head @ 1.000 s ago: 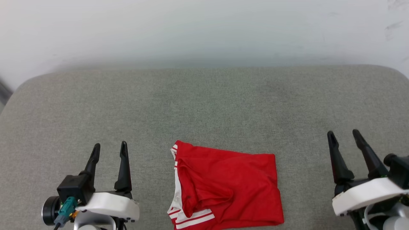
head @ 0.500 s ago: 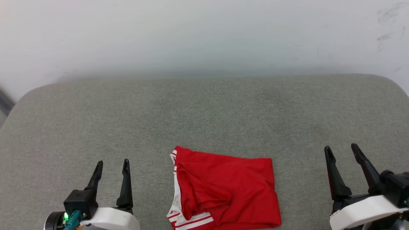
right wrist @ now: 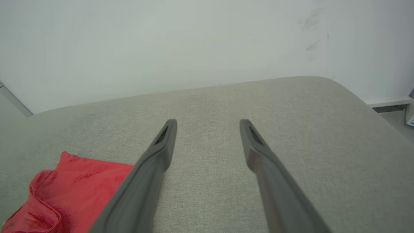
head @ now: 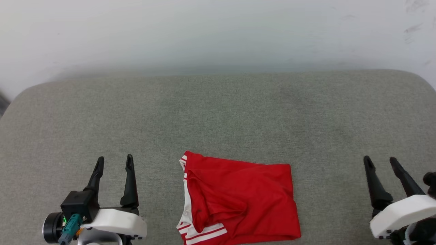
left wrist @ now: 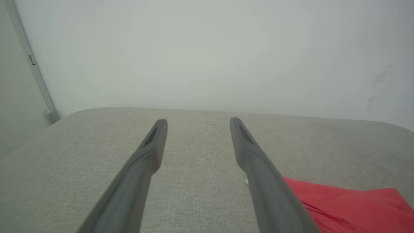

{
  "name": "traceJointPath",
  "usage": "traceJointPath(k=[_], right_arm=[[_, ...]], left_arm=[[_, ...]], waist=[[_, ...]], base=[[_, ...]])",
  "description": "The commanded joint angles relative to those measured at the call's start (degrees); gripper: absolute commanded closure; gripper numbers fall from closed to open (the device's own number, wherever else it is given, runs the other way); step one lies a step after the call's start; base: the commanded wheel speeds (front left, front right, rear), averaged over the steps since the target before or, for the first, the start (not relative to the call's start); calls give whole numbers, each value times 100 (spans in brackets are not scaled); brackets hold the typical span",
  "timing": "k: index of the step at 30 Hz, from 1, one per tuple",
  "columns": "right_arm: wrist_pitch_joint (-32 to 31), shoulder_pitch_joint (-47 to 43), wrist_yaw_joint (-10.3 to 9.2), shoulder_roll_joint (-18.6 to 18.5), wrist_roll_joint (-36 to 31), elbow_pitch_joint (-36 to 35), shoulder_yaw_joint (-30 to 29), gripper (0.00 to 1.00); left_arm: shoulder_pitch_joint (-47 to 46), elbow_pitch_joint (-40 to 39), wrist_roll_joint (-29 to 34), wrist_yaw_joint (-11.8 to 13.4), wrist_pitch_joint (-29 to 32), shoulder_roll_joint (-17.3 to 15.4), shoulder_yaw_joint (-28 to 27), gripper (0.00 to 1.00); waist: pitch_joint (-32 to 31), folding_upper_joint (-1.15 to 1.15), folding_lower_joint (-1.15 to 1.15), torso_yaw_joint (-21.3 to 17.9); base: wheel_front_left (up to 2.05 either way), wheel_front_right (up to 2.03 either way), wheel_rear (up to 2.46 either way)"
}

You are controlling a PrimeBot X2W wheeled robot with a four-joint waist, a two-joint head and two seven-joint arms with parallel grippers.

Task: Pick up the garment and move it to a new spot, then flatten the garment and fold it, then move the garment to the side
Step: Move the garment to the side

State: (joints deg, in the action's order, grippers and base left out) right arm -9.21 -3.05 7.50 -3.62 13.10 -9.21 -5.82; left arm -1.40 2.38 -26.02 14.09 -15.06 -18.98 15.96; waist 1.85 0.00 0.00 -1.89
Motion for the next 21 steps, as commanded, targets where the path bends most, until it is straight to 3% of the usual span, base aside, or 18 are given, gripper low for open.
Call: traceJointPath(k=[1, 7, 8, 10, 11, 12, 19, 20, 21], right_arm=[[-275, 202, -2, -168, 395, 347, -242, 0], [-1216, 618, 1, -639, 1572, 1692, -531, 0], [-1761, 772, -1, -741, 2202, 2185, -320, 0], [-2096, 853, -1, -695, 2761, 2383, -86, 0], [-2527, 927, -1, -593, 3494, 2592, 192, 0], [-2687, 959, -2, -545, 3743, 2655, 300, 0], [-3191, 1024, -8, -457, 4684, 2965, 731, 0], [-3236, 1027, -8, -467, 4740, 3042, 807, 6], [-3217, 1046, -8, -454, 4771, 3062, 881, 83]], left_arm=[[-139, -51, 51, -28, -14, 61, -44, 0], [-359, -136, 173, -121, -14, 260, -149, 0], [-418, -141, 237, -185, -14, 355, -216, 0], [-443, -135, 279, -220, -14, 425, -260, 0], [-458, -103, 337, -285, -14, 484, -312, 0], [-472, -97, 362, -298, -14, 502, -329, 0], [-556, -51, 469, -415, -14, 582, -413, 0], [-588, -34, 485, -440, -14, 590, -420, 0], [-609, -20, 500, -446, -14, 595, -433, 0]], waist=[[117, 0, 0, 102], [377, 0, 0, 452], [493, 0, 0, 633], [565, 0, 0, 724], [663, 0, 0, 828], [707, 0, 0, 853], [872, 0, 0, 920], [884, 0, 0, 922], [886, 0, 0, 920]], base=[[0, 0, 0], [0, 0, 0], [0, 0, 0], [0, 0, 0], [0, 0, 0], [0, 0, 0], [0, 0, 0], [0, 0, 0], [0, 0, 0]])
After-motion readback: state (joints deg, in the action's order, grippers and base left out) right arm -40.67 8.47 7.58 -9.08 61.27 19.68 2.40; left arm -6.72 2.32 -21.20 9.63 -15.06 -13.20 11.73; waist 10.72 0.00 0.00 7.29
